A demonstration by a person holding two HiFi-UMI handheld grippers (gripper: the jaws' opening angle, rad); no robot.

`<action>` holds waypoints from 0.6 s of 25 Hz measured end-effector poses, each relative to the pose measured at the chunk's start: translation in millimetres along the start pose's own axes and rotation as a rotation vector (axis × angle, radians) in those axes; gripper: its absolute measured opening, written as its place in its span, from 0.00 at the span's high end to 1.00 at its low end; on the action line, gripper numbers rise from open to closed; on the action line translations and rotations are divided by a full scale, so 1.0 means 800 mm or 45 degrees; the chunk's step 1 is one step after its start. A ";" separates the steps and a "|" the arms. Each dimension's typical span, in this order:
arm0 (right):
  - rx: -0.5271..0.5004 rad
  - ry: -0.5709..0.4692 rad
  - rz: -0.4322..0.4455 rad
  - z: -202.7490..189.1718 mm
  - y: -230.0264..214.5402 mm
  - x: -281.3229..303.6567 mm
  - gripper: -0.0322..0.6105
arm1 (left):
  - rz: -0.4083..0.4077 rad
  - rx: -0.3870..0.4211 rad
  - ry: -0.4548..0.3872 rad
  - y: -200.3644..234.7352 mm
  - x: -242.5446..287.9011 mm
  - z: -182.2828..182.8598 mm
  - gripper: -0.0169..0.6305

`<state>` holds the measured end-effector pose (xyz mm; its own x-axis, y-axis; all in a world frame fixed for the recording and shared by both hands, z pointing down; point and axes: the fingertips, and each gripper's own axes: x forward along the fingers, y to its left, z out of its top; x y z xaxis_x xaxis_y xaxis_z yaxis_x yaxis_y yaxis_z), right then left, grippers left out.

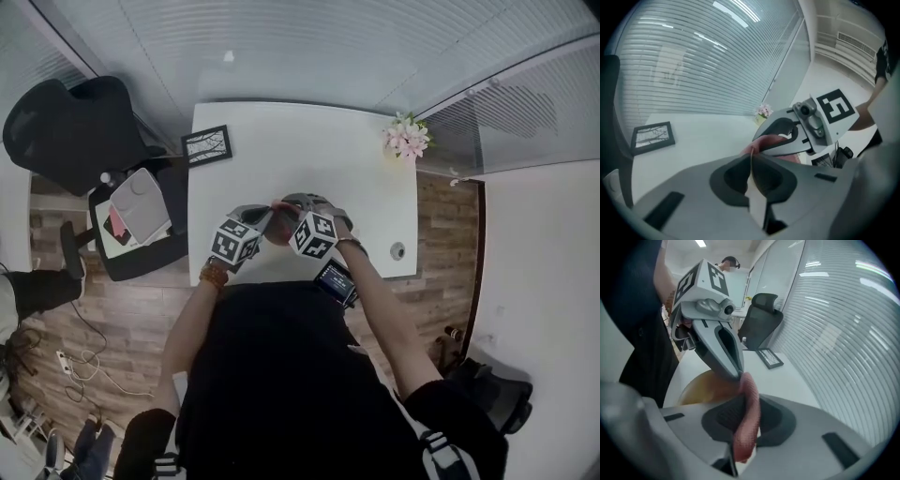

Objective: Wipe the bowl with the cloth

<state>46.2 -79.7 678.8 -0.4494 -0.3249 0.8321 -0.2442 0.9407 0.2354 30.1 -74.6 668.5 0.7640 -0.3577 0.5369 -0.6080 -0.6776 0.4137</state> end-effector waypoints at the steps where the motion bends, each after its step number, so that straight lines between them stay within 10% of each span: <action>1: 0.028 -0.019 -0.018 0.006 -0.006 -0.006 0.87 | 0.007 0.019 -0.017 -0.001 -0.007 0.010 0.94; 6: 0.134 -0.102 -0.055 0.041 -0.025 -0.049 0.92 | 0.045 0.131 -0.067 -0.015 -0.040 0.055 0.92; 15: -0.055 -0.196 -0.410 0.114 -0.079 -0.132 0.92 | 0.124 0.387 -0.184 -0.025 -0.082 0.148 0.92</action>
<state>30.6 -113.8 530.0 -0.4801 -0.6132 0.6273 -0.3593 0.7898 0.4971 17.7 -113.5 538.0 0.7415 -0.5023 0.4447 -0.6038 -0.7886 0.1160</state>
